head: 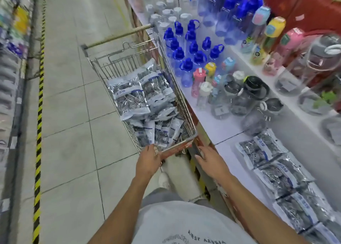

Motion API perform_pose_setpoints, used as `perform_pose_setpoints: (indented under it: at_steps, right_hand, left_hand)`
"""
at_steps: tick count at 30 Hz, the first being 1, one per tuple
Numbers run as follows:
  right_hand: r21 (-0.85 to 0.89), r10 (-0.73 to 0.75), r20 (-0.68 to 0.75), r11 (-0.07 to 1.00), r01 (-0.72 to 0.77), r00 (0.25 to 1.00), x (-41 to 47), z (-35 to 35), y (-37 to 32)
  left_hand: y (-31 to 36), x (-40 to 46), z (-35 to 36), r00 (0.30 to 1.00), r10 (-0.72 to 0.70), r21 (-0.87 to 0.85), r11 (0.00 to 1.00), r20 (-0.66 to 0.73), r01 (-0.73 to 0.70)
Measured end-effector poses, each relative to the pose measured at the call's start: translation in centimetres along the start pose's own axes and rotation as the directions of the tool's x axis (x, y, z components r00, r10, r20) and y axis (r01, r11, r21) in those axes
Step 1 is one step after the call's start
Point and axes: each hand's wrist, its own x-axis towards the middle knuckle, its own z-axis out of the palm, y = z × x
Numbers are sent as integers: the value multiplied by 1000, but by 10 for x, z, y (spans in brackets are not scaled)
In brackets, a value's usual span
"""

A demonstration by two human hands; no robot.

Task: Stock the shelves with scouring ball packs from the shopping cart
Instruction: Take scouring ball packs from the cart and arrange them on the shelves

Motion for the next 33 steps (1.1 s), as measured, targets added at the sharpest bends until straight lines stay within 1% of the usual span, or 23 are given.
perform_pose_setpoints:
  at_steps: [4, 6, 8, 10, 13, 16, 18, 20, 22, 24, 26, 28, 30, 32, 33]
  right_hand:
    - [-61, -51, 43, 997, 53, 998, 46, 4, -34]
    - [-29, -34, 52, 999, 36, 998, 72, 3, -52]
    - [67, 22, 39, 997, -25, 999, 100, 1, -70]
    - [204, 111, 14, 973, -112, 994, 128, -3, -86]
    - [400, 279, 33, 876, -268, 960, 173, -11, -104]
    - [448, 360, 24, 830, -332, 933, 220, -21, -117]
    - [504, 406, 84, 770, -390, 910, 252, -23, -122]
    - [536, 463, 179, 694, -481, 868, 281, -22, -125]
    - [529, 494, 284, 634, -565, 821, 305, -18, -123]
    - [506, 497, 394, 584, -634, 773, 326, -14, -119]
    - [494, 505, 490, 511, -704, 710, 342, -10, -109]
    - [478, 499, 583, 428, -767, 641, 353, -4, -98]
    - [449, 471, 666, 367, -815, 579, 360, 3, -89]
    - [444, 452, 708, 314, -839, 543, 364, 11, -83]
    - [455, 444, 714, 294, -841, 541, 365, 15, -80]
  left_hand:
    - [-25, 27, -13, 997, -77, -107, 991, -10, 76]
    - [-36, 44, -20, 995, -99, -123, 987, 7, 99]
    - [-46, 63, -26, 992, -119, -133, 984, 32, 122]
    - [-55, 82, -35, 989, -138, -140, 980, 52, 144]
    - [-63, 111, -44, 989, -128, -153, 978, 73, 138]
    - [-64, 140, -50, 980, -173, -223, 956, 100, 191]
    - [-62, 160, -49, 967, -215, -300, 921, 135, 247]
    - [-58, 180, -44, 944, -263, -390, 862, 200, 323]
    - [-55, 199, -35, 906, -326, -448, 790, 272, 419]
    - [-53, 217, -23, 854, -398, -517, 681, 335, 519]
    - [-50, 232, -10, 795, -445, -572, 553, 412, 606]
    - [-47, 245, 0, 734, -462, -605, 421, 498, 676]
    - [-43, 257, 8, 686, -462, -626, 304, 563, 718]
    - [-39, 266, 13, 661, -442, -652, 200, 606, 732]
    - [-39, 269, 16, 650, -433, -664, 143, 625, 734]
